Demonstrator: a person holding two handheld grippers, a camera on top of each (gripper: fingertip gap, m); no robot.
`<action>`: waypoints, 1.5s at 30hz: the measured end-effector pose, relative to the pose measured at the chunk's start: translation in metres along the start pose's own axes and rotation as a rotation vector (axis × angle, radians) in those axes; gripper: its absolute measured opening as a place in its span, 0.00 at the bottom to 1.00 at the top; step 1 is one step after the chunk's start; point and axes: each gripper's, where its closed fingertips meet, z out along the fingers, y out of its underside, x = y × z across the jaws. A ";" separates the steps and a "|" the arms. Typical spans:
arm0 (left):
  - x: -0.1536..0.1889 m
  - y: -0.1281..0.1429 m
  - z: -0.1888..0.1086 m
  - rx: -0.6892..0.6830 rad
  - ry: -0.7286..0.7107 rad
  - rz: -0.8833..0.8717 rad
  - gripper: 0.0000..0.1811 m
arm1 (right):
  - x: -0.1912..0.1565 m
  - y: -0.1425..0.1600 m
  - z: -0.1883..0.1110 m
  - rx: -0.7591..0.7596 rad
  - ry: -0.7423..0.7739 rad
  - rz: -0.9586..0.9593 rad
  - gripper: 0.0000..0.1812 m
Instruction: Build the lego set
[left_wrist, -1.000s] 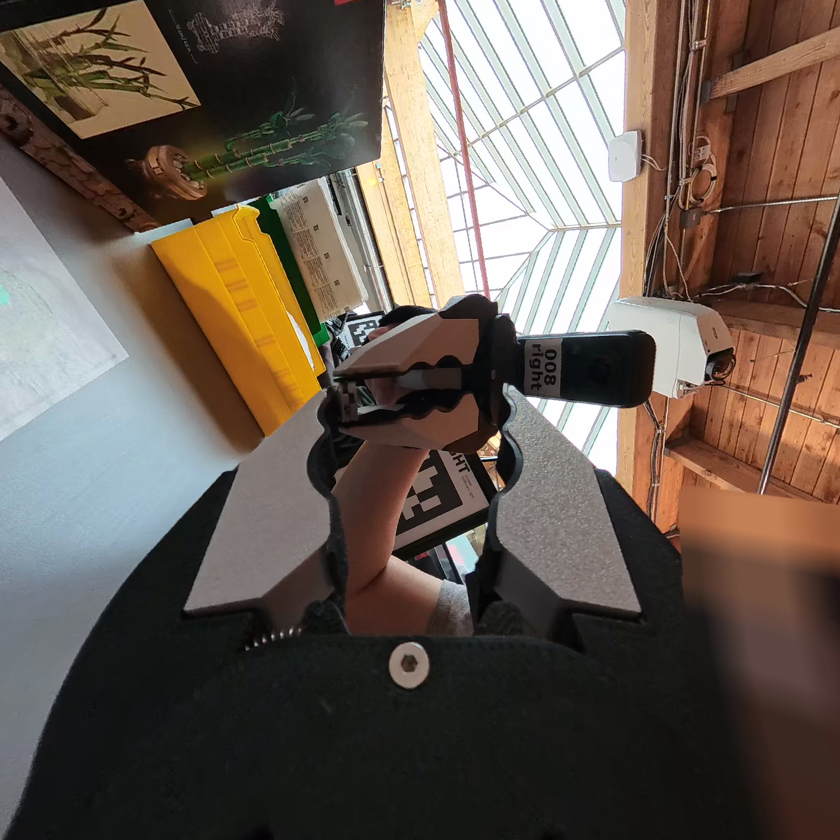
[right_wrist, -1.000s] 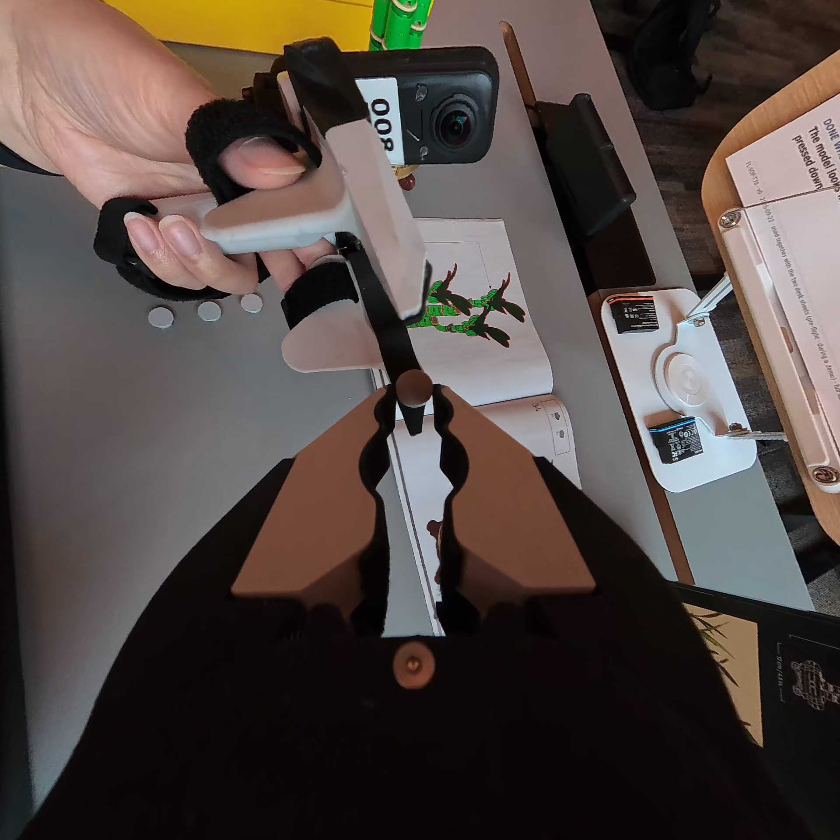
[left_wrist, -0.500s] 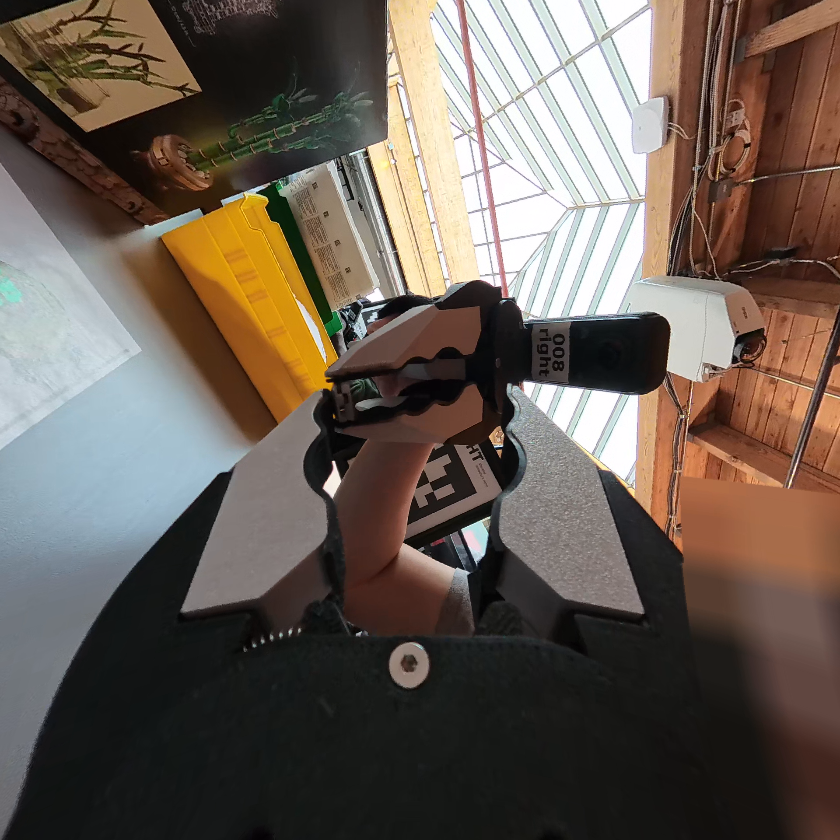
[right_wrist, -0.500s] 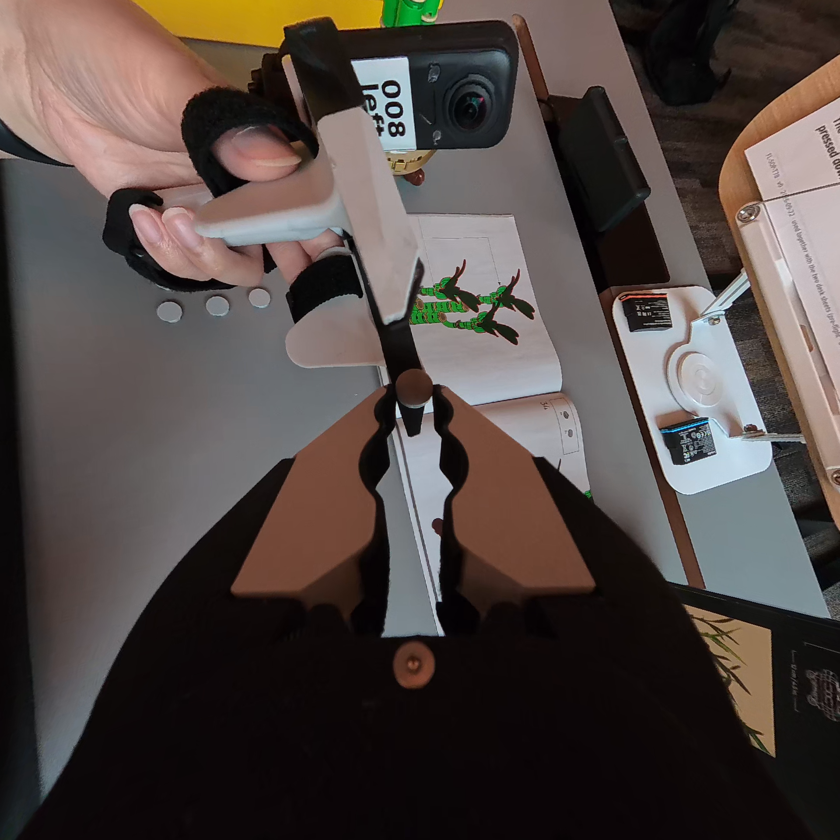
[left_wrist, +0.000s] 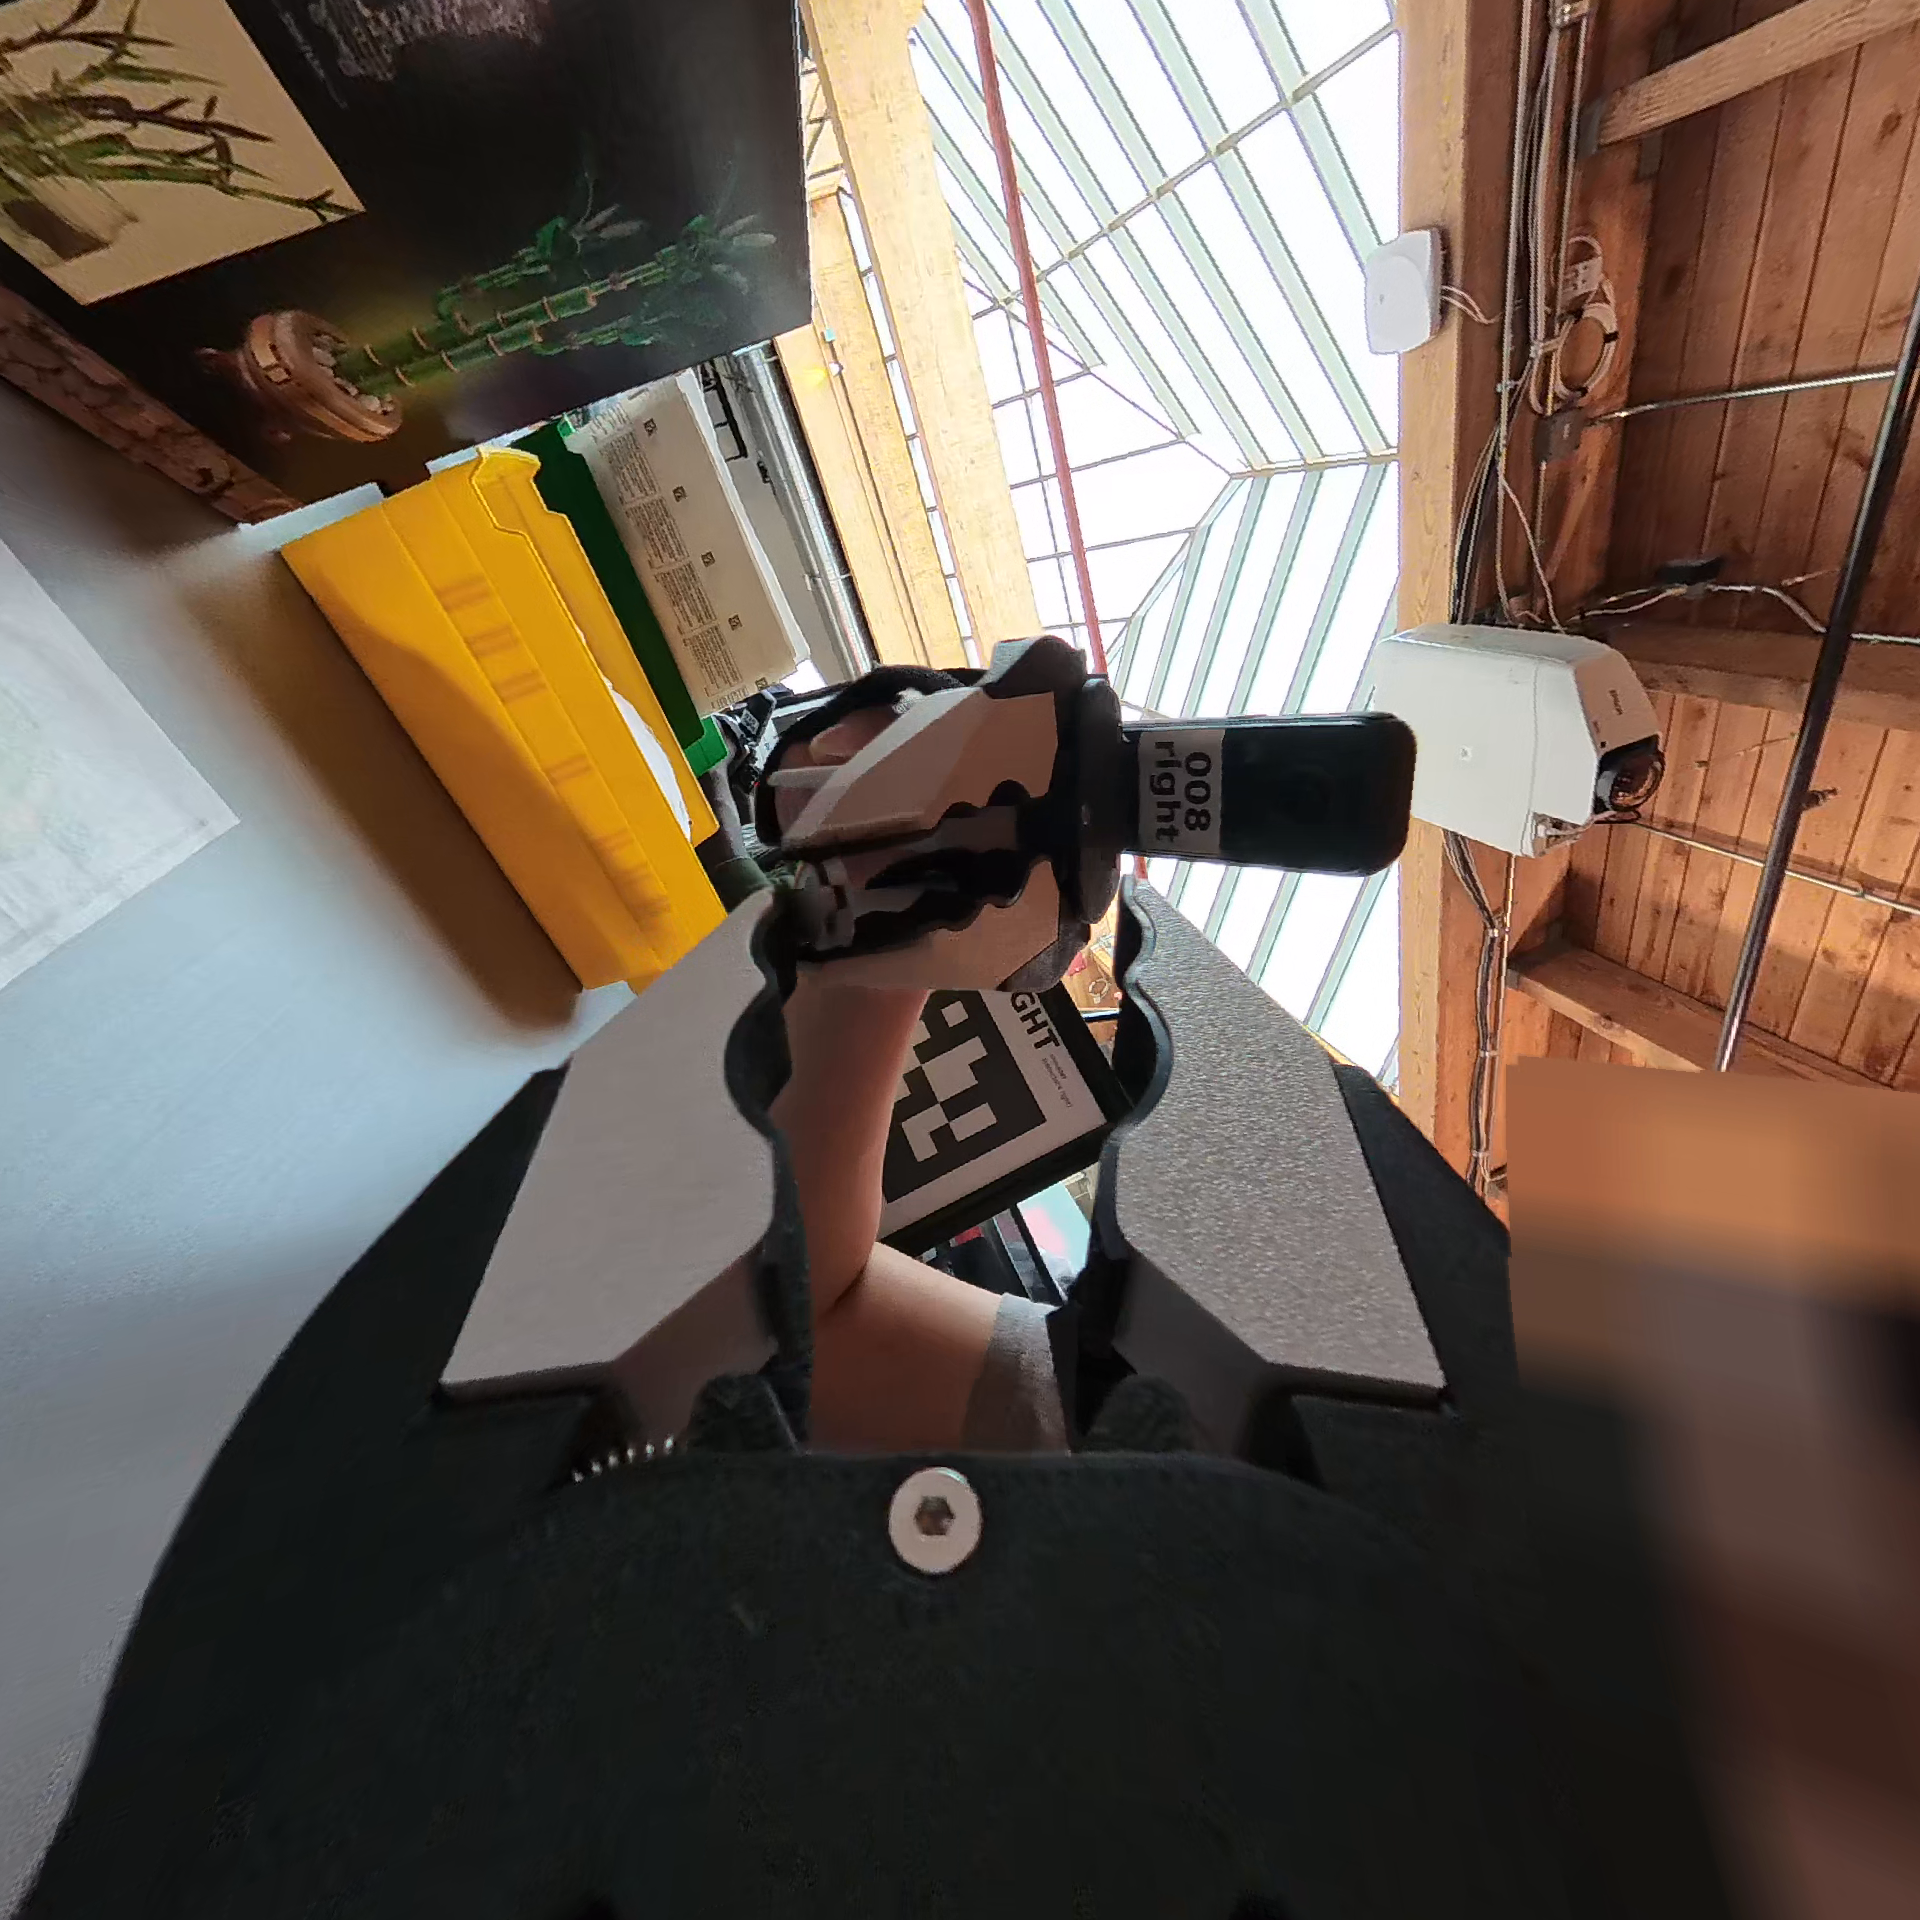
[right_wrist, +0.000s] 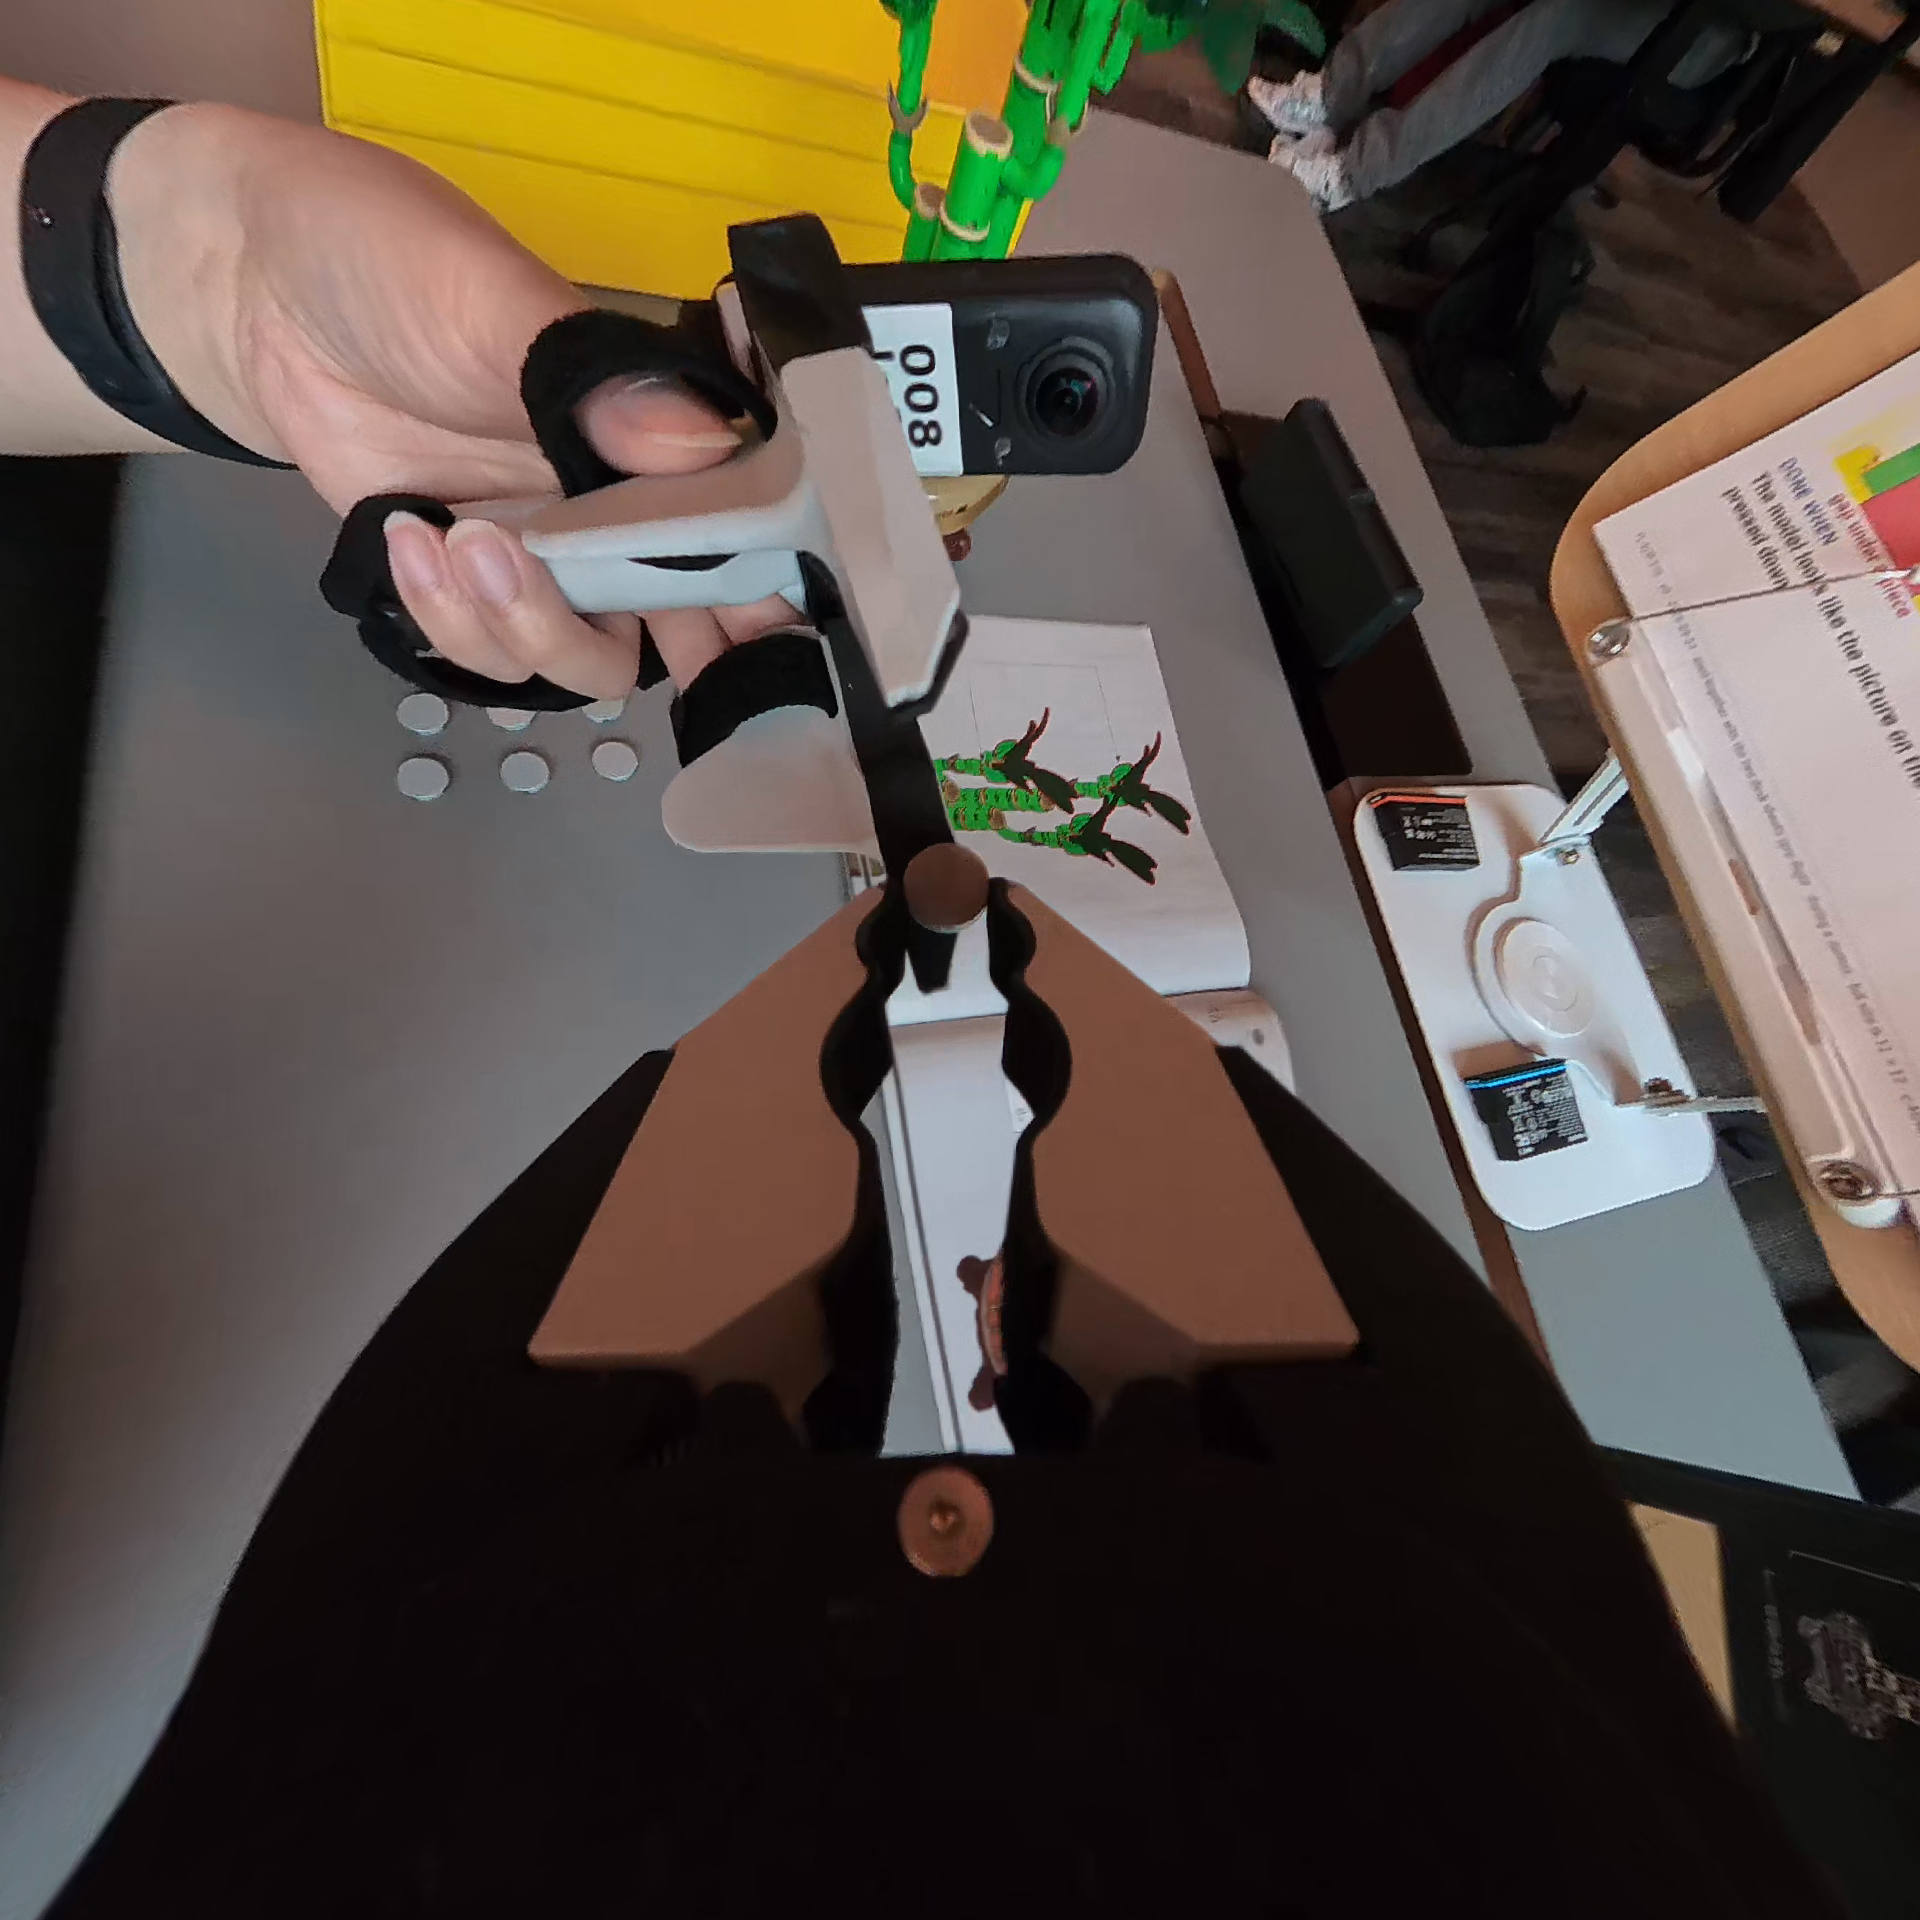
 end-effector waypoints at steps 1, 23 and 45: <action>0.001 0.000 0.000 -0.001 0.004 0.002 0.31 | 0.002 -0.002 -0.002 0.010 0.018 -0.023 0.08; 0.006 -0.013 -0.005 0.047 -0.227 0.522 0.03 | 0.012 -0.034 -0.012 -0.052 0.314 -0.311 0.09; 0.107 0.059 0.002 -0.197 -0.217 1.802 0.03 | -0.063 -0.113 -0.091 0.555 -0.079 -0.258 0.05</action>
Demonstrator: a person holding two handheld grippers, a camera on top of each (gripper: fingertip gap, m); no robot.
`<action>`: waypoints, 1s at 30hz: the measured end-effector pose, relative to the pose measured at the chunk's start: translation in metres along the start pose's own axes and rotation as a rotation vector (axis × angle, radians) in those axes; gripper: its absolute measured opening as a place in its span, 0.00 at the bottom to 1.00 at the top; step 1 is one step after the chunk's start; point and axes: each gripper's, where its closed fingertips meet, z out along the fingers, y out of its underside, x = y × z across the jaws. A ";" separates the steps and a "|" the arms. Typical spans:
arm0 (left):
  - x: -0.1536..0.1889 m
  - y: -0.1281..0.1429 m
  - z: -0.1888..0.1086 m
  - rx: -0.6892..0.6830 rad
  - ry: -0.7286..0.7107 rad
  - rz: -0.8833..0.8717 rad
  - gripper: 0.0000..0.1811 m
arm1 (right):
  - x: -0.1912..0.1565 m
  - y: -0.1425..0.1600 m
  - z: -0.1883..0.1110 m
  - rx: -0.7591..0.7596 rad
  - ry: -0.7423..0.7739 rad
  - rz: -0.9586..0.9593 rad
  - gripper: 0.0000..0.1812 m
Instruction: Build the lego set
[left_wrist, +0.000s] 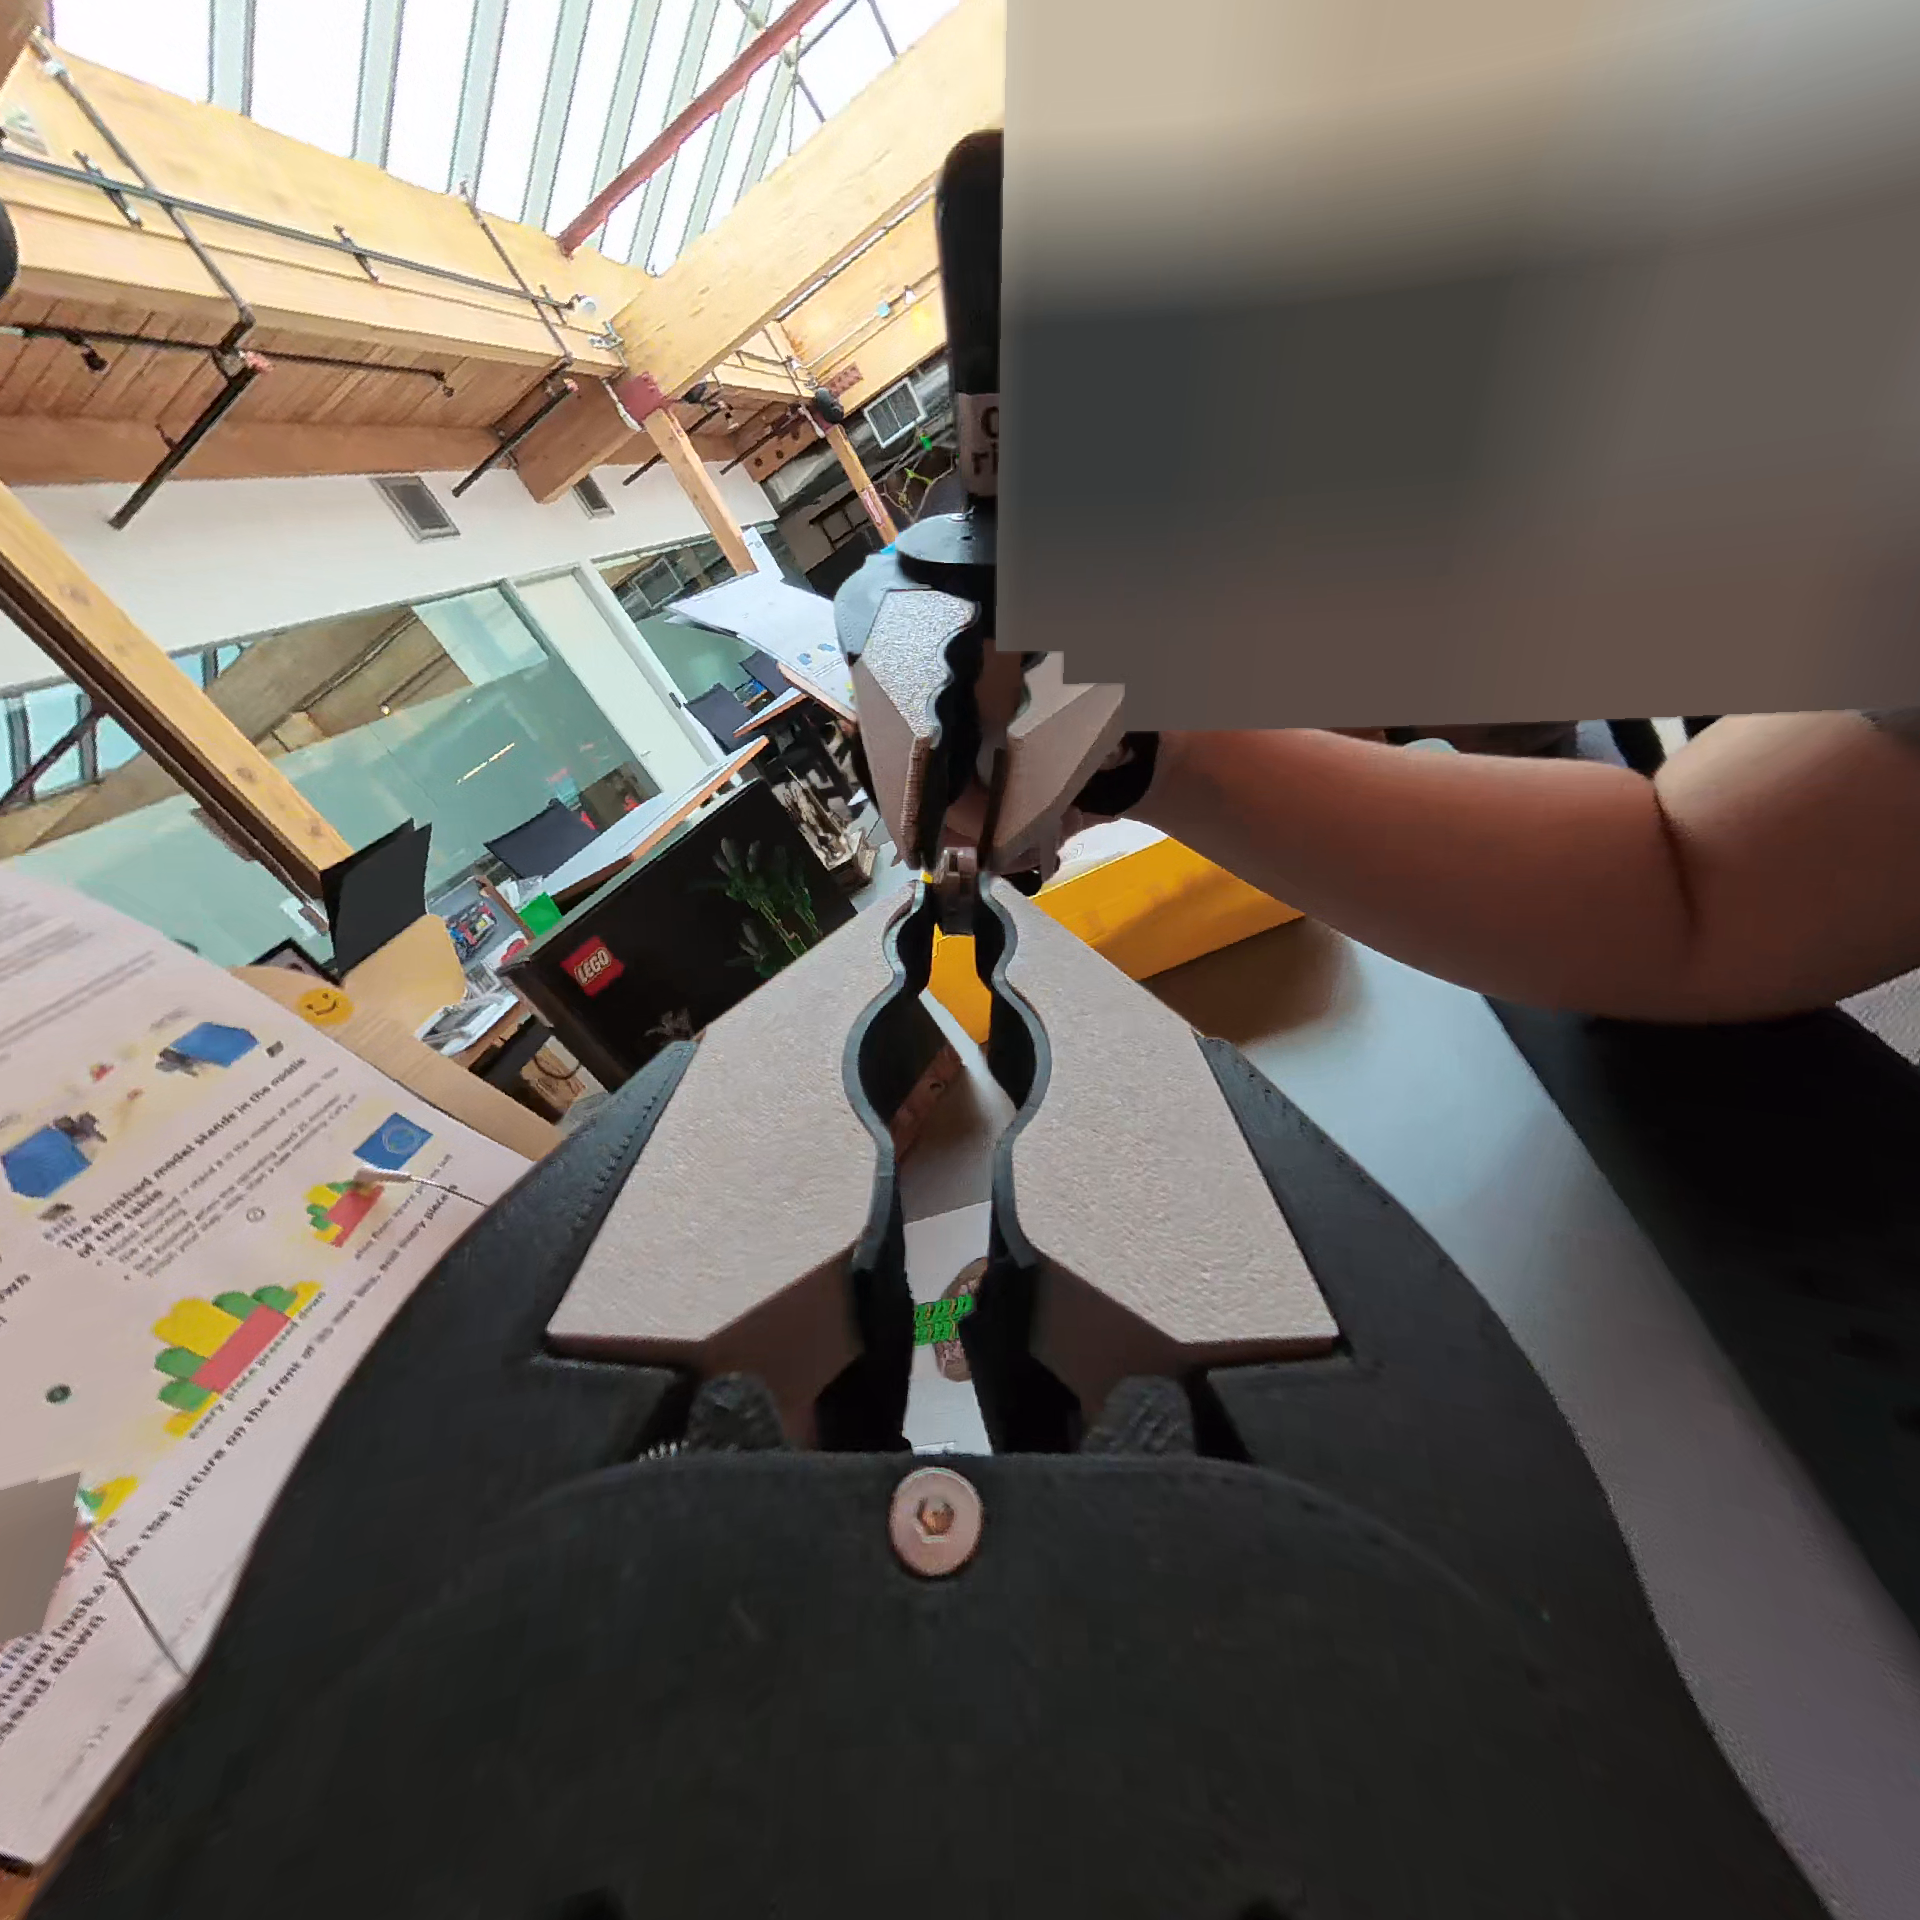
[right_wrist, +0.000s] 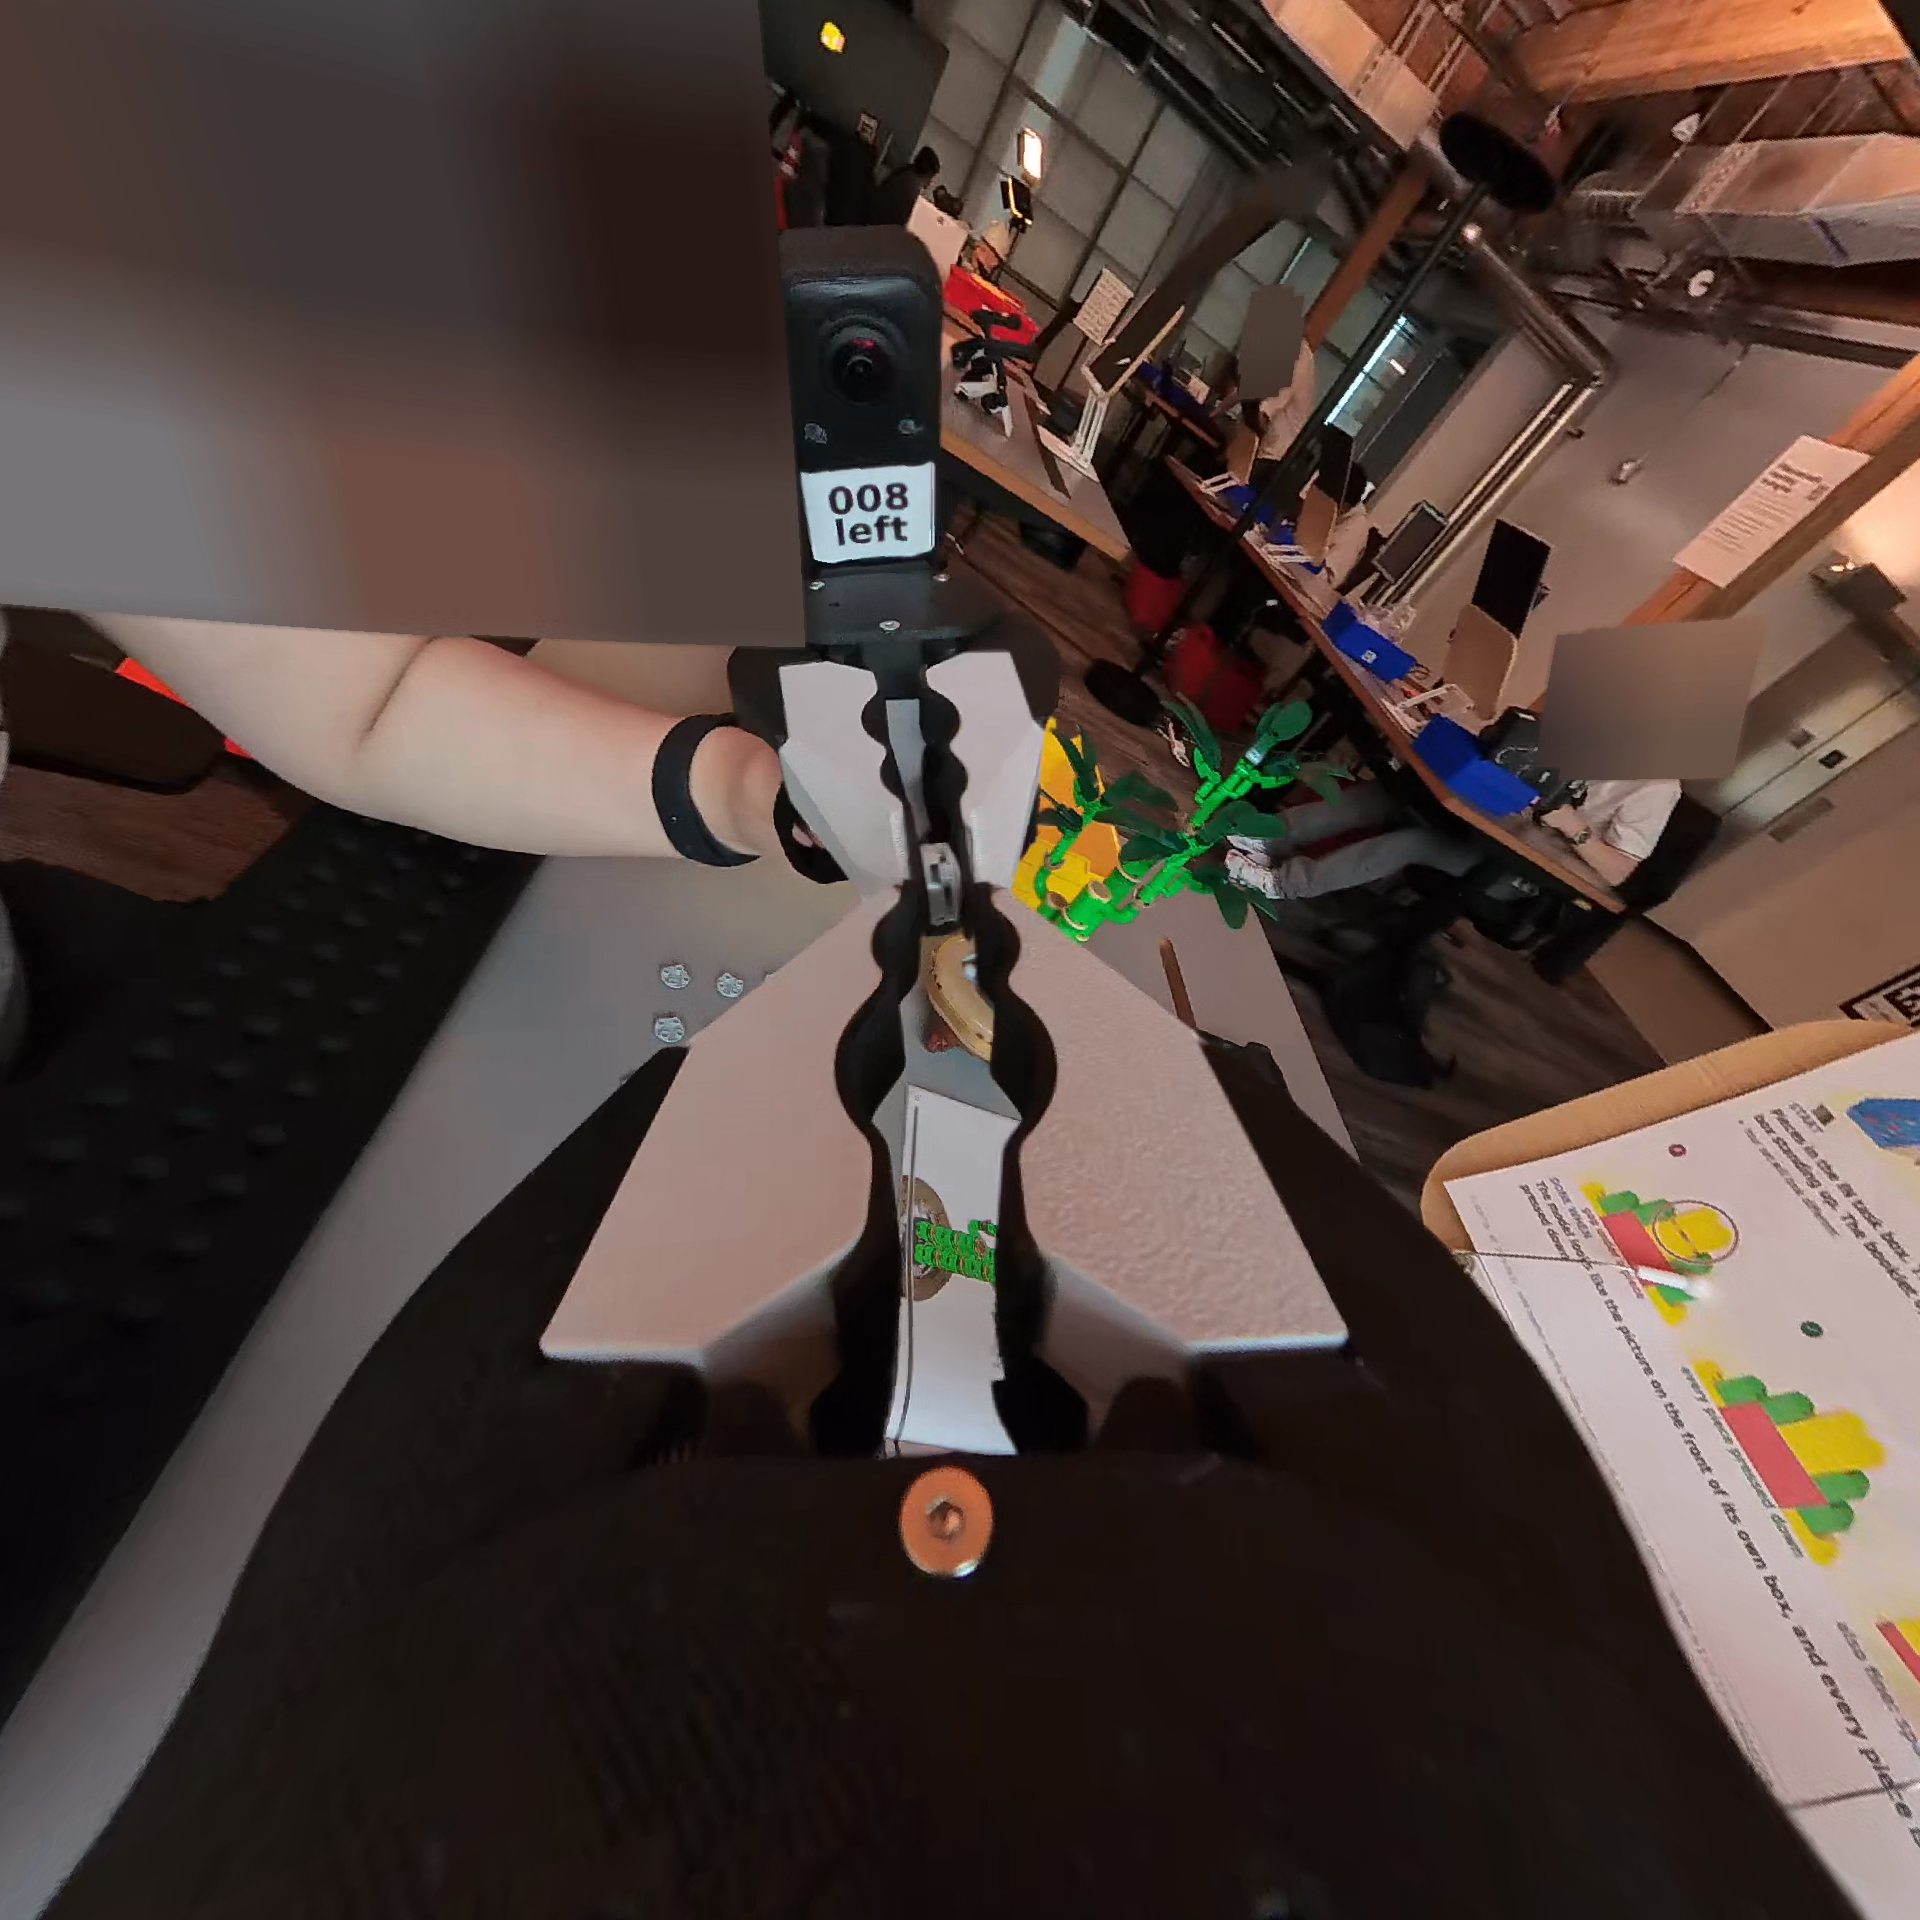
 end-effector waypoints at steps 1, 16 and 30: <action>0.003 -0.002 0.000 -0.004 0.007 0.028 0.03 | -0.003 -0.001 0.000 -0.001 -0.012 -0.004 0.04; 0.017 -0.013 0.001 -0.064 0.019 0.182 0.02 | -0.018 -0.013 -0.003 0.003 -0.043 -0.101 0.02; -0.006 -0.015 -0.004 -0.032 -0.023 -0.087 0.02 | -0.010 -0.018 -0.004 0.050 -0.013 -0.075 0.12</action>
